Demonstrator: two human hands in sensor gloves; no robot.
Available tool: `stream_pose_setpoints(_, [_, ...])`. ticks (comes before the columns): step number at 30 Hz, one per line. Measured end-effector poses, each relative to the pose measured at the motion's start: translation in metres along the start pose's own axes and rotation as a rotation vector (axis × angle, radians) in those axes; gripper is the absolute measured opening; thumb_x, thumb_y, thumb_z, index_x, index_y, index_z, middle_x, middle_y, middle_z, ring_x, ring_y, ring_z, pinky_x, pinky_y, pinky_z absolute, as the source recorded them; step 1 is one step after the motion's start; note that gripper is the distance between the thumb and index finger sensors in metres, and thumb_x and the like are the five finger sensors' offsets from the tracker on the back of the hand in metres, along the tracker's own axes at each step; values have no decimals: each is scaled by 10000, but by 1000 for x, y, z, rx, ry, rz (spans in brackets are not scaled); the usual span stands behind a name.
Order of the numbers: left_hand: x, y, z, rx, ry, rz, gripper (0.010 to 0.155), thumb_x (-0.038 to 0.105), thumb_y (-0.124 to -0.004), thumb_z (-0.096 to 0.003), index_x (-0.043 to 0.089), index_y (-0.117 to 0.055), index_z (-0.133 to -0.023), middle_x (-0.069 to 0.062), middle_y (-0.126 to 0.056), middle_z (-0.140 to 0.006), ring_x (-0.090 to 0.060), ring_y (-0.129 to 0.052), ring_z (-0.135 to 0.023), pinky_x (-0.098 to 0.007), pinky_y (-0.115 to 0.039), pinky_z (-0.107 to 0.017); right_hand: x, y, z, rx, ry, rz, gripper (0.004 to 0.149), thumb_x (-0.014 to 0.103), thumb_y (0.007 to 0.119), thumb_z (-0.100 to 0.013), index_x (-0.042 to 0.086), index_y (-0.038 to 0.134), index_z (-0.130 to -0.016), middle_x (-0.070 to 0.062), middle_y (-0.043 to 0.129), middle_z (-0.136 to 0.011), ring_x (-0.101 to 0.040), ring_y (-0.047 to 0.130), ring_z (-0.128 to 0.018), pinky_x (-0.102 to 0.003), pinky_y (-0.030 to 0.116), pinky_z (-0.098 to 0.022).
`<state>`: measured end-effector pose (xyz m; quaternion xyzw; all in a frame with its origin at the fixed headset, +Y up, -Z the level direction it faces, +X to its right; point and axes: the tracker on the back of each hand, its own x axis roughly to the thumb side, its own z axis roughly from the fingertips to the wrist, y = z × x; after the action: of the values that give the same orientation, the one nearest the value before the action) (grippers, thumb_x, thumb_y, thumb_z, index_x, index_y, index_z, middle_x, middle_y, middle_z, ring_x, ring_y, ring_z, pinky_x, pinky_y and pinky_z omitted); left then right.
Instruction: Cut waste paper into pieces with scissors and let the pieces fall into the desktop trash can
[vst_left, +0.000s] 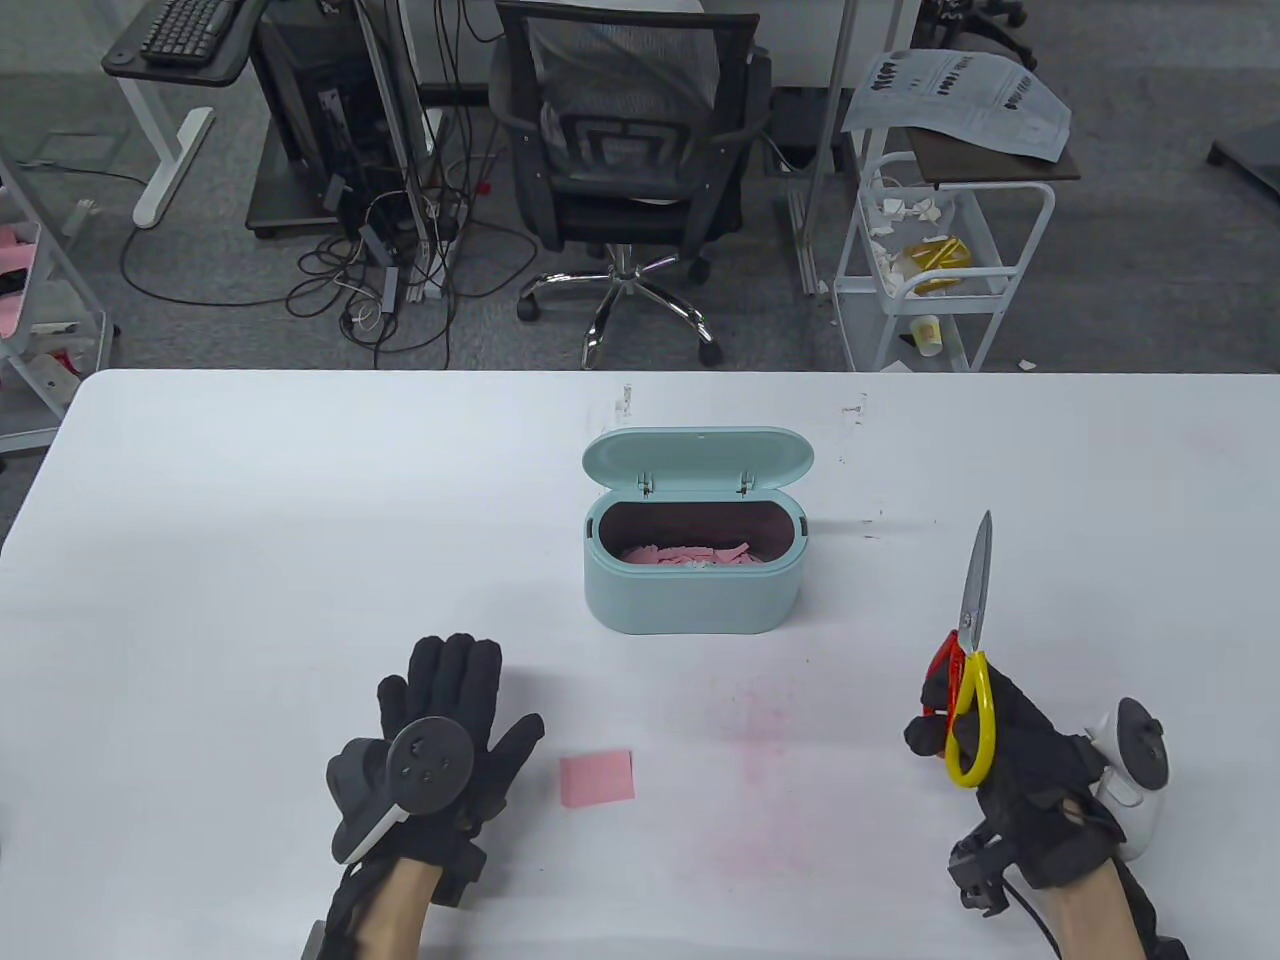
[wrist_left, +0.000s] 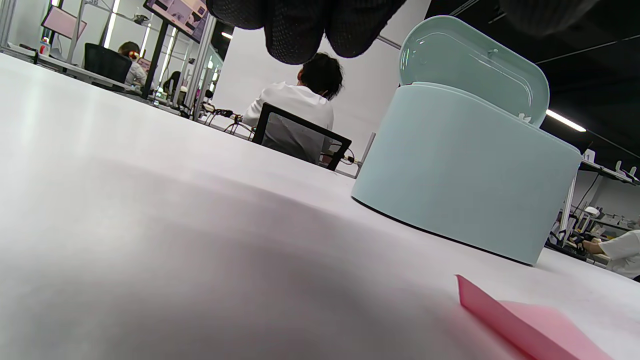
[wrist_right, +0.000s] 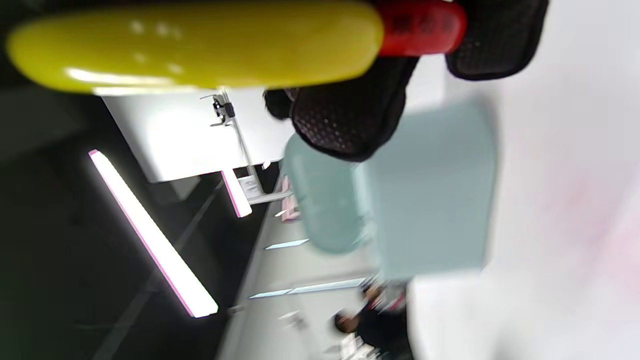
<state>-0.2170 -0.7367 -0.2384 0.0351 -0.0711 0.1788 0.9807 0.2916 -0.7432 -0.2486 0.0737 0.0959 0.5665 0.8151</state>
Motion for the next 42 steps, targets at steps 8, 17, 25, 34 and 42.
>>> stream_pose_setpoints(8, [1,-1,1,-10,8,2,836,720,-562,-479,227,-494,-1151,-135,-504,-1232,-416,-426,-1154,-655,-351,-765,16,22,-23,109,-25,-36,737,570,851,-342,197,610,-930,-8,837,-770,-105,1033,-463,-578,737,-588])
stream_pose_setpoints(17, [13,-5,3,-99,70,-89,761,731,-666,-448,217,-797,-993,-142,-807,-1068,-426,-757,-1003,-629,-540,-745,9,11,-17,66,-126,77,752,569,845,-339,202,577,-938,-6,810,-782,-115,1010,-450,-584,726,-575])
stream_pose_setpoints(25, [39,-24,-2,-241,51,-240,668,732,-724,-440,251,-942,-849,-120,-941,-919,-398,-893,-856,-618,-629,-697,9,7,-11,20,-146,110,748,568,845,-339,202,581,-936,-7,810,-783,-122,1008,-455,-585,724,-576])
stream_pose_setpoints(34, [48,-39,-10,-308,206,-240,621,689,-833,-410,239,-895,-833,-115,-890,-896,-394,-841,-849,-643,-563,-721,10,6,-11,-5,-160,118,744,566,846,-342,202,583,-936,-7,813,-781,-120,1009,-452,-585,726,-574])
stream_pose_setpoints(42, [49,-43,-10,-271,273,-156,375,456,-961,-398,269,-948,-723,-100,-889,-870,-392,-792,-861,-716,-416,-732,6,8,-12,-12,-145,142,743,564,846,-342,200,586,-935,-9,814,-780,-123,1010,-450,-587,725,-573])
